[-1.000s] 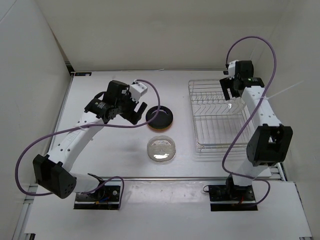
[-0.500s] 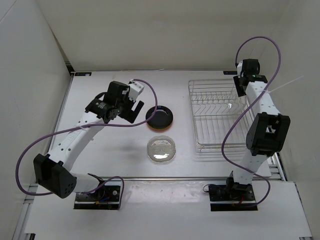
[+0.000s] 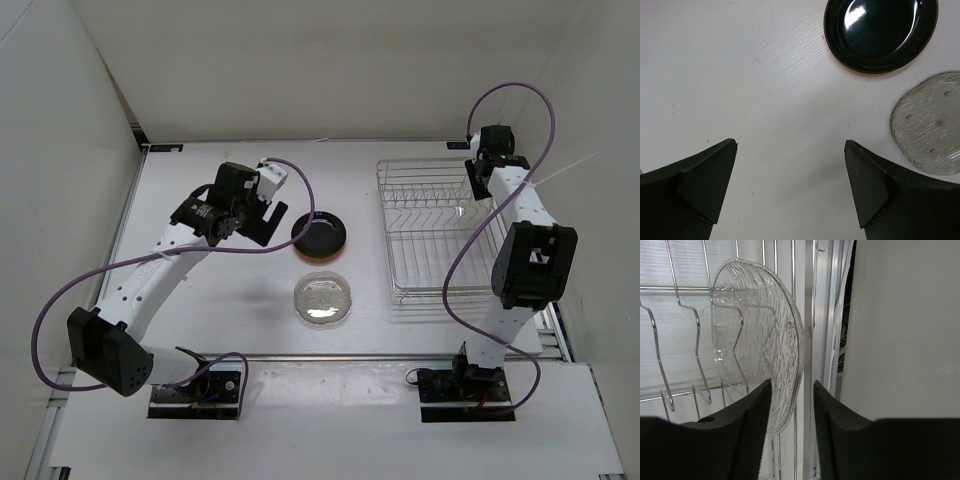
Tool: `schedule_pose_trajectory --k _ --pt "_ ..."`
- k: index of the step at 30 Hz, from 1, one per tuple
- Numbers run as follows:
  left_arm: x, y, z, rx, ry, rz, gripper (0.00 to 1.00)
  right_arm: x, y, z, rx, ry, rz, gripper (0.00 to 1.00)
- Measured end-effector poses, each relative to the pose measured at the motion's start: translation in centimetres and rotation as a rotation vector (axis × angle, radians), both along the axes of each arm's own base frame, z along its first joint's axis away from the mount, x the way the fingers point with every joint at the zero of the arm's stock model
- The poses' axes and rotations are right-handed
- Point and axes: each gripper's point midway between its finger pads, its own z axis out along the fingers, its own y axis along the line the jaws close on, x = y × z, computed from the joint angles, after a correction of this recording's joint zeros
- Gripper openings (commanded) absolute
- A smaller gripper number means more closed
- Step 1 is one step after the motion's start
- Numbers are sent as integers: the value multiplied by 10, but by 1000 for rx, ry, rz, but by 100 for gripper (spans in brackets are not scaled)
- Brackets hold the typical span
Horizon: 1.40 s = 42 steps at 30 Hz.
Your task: Unload the plates from the dish rack
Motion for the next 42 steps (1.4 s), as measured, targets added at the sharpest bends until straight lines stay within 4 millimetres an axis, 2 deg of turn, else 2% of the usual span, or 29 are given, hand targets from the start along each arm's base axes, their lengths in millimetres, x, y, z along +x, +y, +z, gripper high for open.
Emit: schedule_pose_trajectory --k 2,4,8,12,14,27,30,35,38,42 --pt "0 1 0 0 0 2 100 0 0 -3 3 5 -1 33" --pt "0 1 0 -1 1 1 100 0 1 -3 8 4 -5 32" --pt "1 3 0 -5 2 8 100 0 1 -3 11 1 -11 16" --pt "1 3 0 -7 3 8 100 1 -1 -3 6 -5 -23 10" --pt "1 3 0 -9 4 6 100 1 -1 -2 8 -10 -35 1" --pt "1 2 -1 -23 11 5 100 -4 -9 5 -4 -10 -151 0" --pt "2 4 -1 -26 12 13 100 -4 -11 16 -33 -18 -172 0" --pt "3 7 0 -38 14 40 100 -4 -11 46 -103 -67 -197 0" --pt "6 8 1 -45 5 61 100 -10 -7 73 -151 -106 -197 0" --pt "11 9 5 -55 -18 87 100 -17 3 121 -181 -206 -181 0"
